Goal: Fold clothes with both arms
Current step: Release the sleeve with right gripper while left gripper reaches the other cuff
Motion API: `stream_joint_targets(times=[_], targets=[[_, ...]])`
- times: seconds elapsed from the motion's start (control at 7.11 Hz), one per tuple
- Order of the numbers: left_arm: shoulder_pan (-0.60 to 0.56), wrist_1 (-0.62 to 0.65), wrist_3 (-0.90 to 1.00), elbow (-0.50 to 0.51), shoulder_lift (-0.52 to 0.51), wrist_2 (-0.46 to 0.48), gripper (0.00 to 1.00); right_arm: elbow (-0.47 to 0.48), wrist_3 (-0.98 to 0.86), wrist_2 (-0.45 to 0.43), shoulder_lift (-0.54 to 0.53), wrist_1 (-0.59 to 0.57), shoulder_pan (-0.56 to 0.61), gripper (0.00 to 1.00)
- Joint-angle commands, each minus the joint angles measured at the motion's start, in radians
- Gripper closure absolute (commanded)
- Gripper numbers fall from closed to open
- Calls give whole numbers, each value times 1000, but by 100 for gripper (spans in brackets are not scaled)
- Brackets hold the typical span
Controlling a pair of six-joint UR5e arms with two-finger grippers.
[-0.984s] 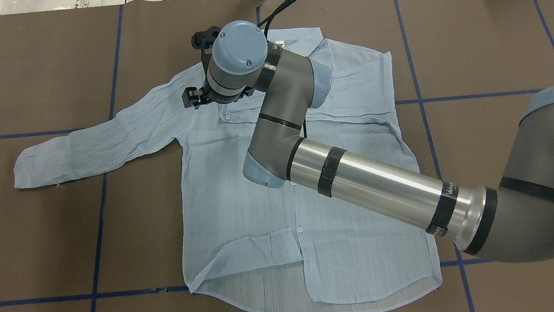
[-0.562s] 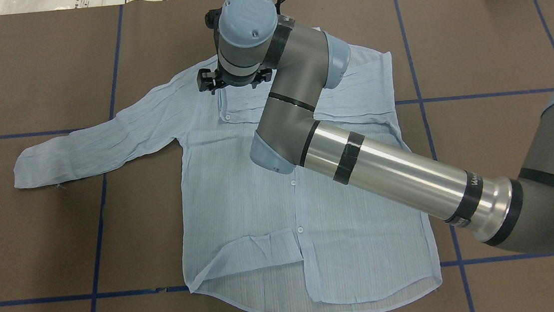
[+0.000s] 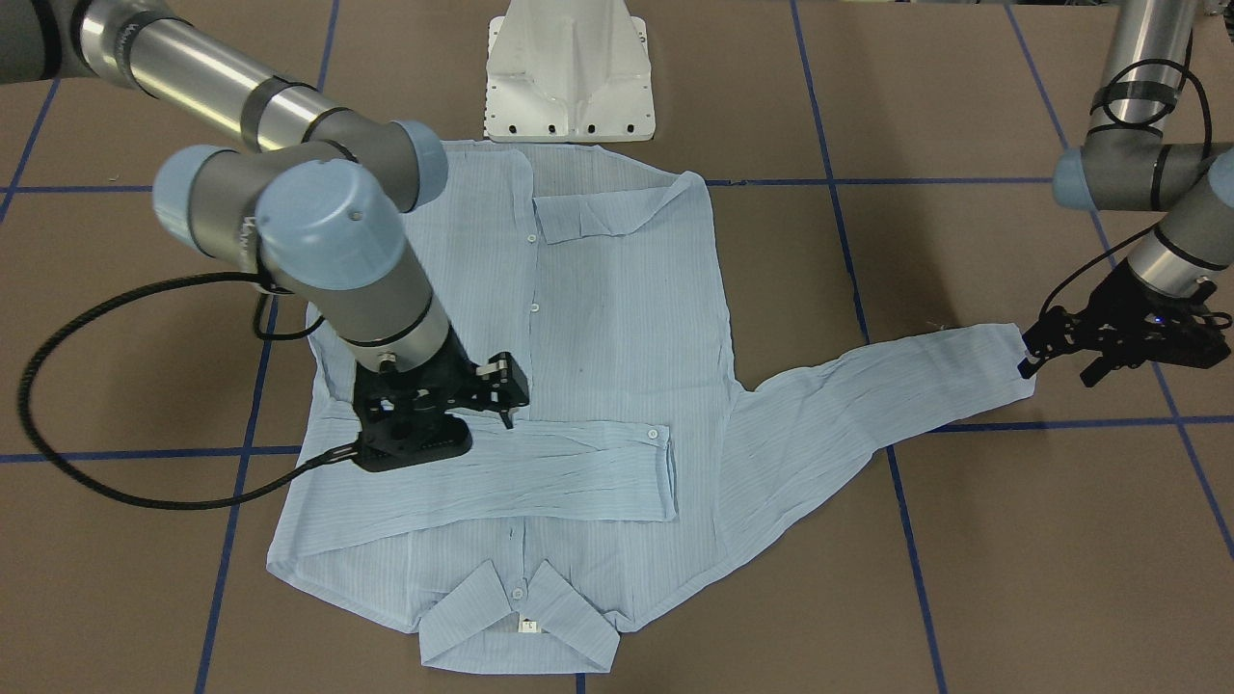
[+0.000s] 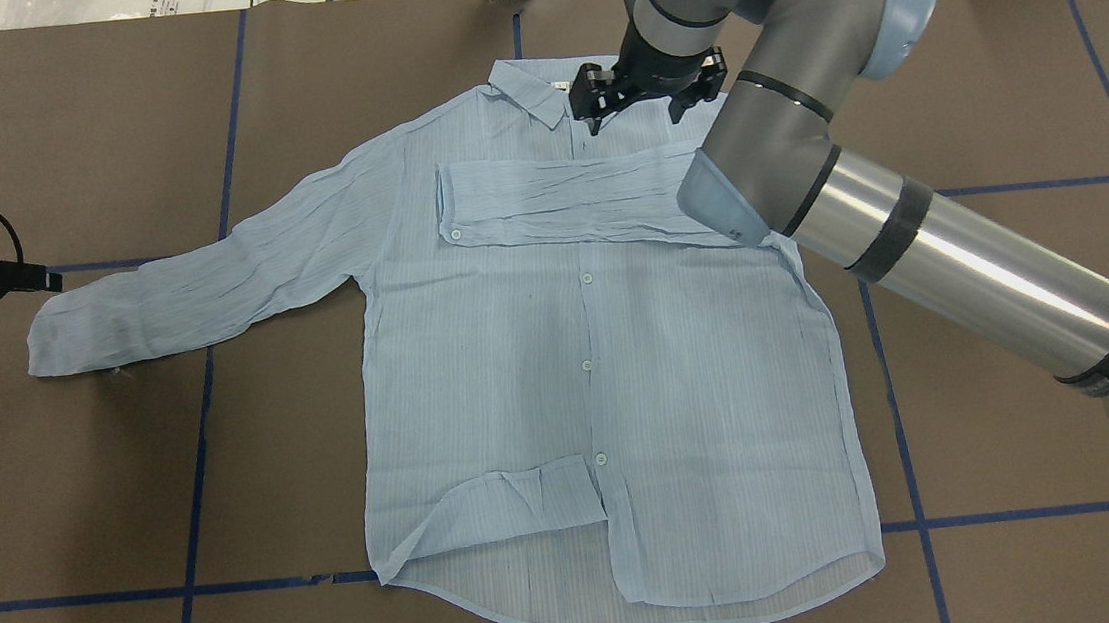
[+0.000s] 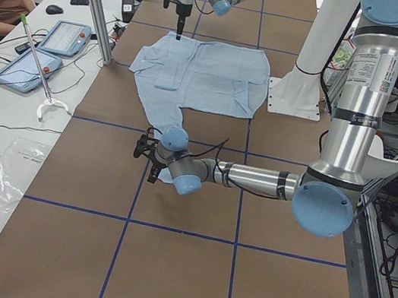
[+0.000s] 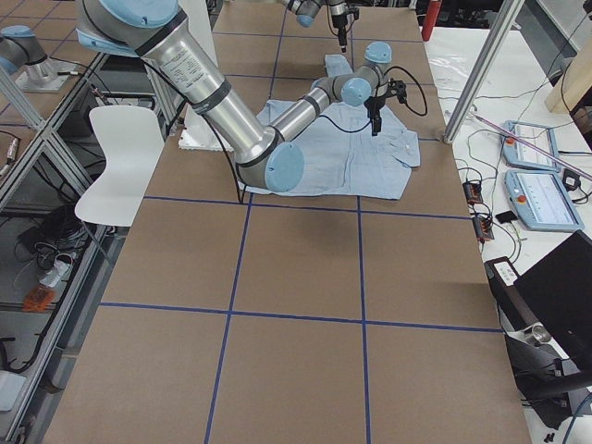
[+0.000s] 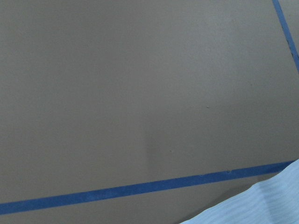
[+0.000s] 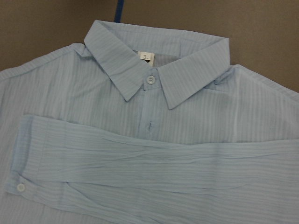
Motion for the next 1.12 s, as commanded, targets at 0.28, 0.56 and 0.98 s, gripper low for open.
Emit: stream_joint_targets(times=[0.28,0.56,0.98], targets=[[41,0,-15,3,13,19,31,78,-102,38,-77,-63,52,0],[44,4,-10,6,15,19,40,79,-102,38,-78,-63,50,0],[52,4,-4,0,47,19,43,79,-102,37,-80,-63,49,0]])
